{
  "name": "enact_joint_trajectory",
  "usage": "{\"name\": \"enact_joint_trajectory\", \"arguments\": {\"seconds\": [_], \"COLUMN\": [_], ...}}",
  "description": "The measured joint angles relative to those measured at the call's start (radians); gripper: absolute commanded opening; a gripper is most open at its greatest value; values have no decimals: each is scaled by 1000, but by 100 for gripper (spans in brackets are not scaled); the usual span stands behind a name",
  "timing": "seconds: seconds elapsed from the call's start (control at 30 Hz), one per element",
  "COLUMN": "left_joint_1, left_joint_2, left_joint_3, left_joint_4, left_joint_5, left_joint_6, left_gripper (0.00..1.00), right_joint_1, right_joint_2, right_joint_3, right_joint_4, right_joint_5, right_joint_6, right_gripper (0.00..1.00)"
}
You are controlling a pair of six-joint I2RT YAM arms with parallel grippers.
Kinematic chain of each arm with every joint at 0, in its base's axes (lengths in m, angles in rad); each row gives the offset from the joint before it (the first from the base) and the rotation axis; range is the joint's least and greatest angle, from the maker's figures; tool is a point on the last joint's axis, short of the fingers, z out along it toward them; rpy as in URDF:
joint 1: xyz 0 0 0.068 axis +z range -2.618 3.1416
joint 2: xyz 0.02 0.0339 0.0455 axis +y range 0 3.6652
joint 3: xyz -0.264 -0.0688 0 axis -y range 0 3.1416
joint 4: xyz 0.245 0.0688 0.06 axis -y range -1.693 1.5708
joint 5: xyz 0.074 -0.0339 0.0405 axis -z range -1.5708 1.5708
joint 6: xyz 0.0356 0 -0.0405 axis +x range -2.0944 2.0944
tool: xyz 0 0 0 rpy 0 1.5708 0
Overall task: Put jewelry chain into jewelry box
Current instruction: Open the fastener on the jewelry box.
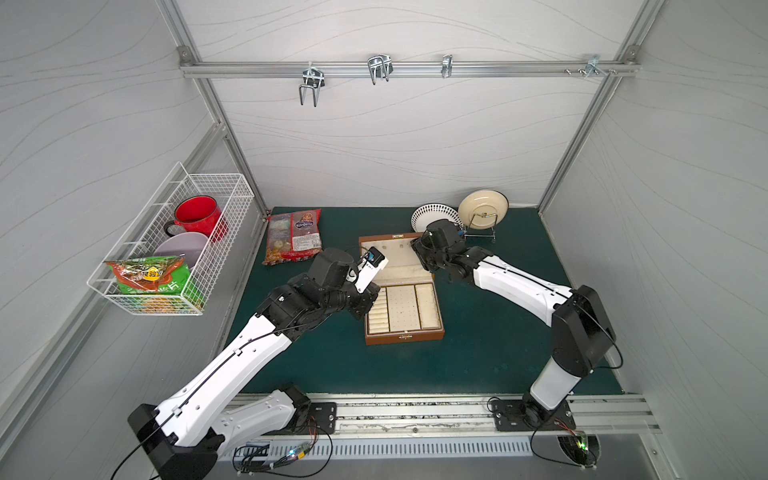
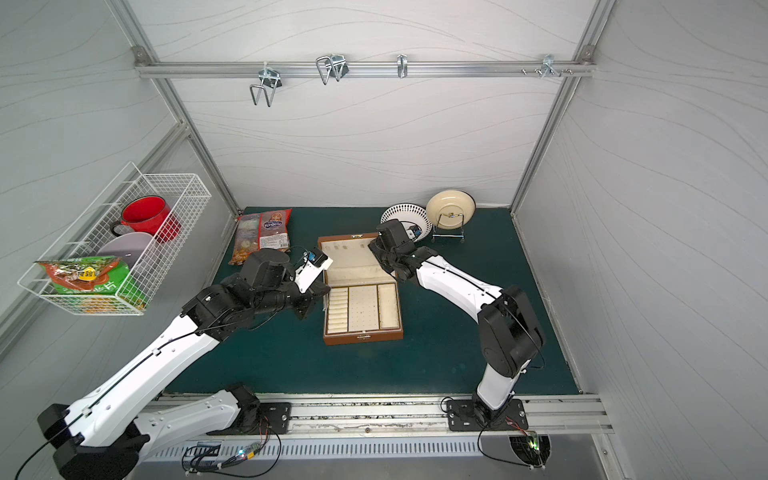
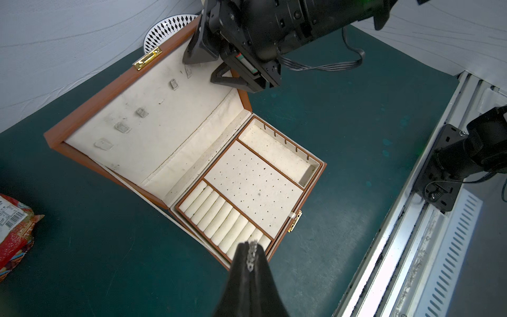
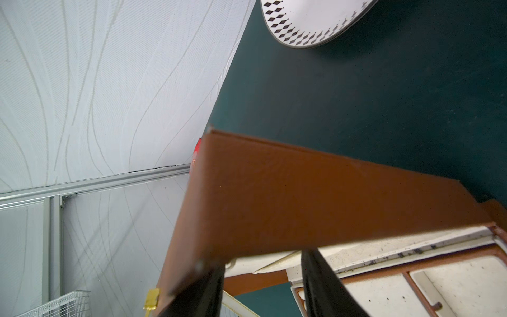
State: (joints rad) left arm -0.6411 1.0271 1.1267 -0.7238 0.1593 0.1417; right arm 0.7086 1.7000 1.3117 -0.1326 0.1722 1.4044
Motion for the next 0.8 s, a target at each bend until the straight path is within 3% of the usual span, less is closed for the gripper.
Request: {"name": "enact_joint_trajectory", "arguments": {"seconds": [0.8], "left_joint_1": [0], "left_joint_2": [-15], "left_joint_3": [-9], "left_joint_4": [10], "left_joint_5": [3], "left_joint_6": [0], "left_gripper": [0], "right_joint_1": [7], "right_joint_2": [3], "right_joint_3": [-19], "right_joint_4": [28], "right_joint_5": [-19], "right_joint_6": [45], "right_gripper": [42]}}
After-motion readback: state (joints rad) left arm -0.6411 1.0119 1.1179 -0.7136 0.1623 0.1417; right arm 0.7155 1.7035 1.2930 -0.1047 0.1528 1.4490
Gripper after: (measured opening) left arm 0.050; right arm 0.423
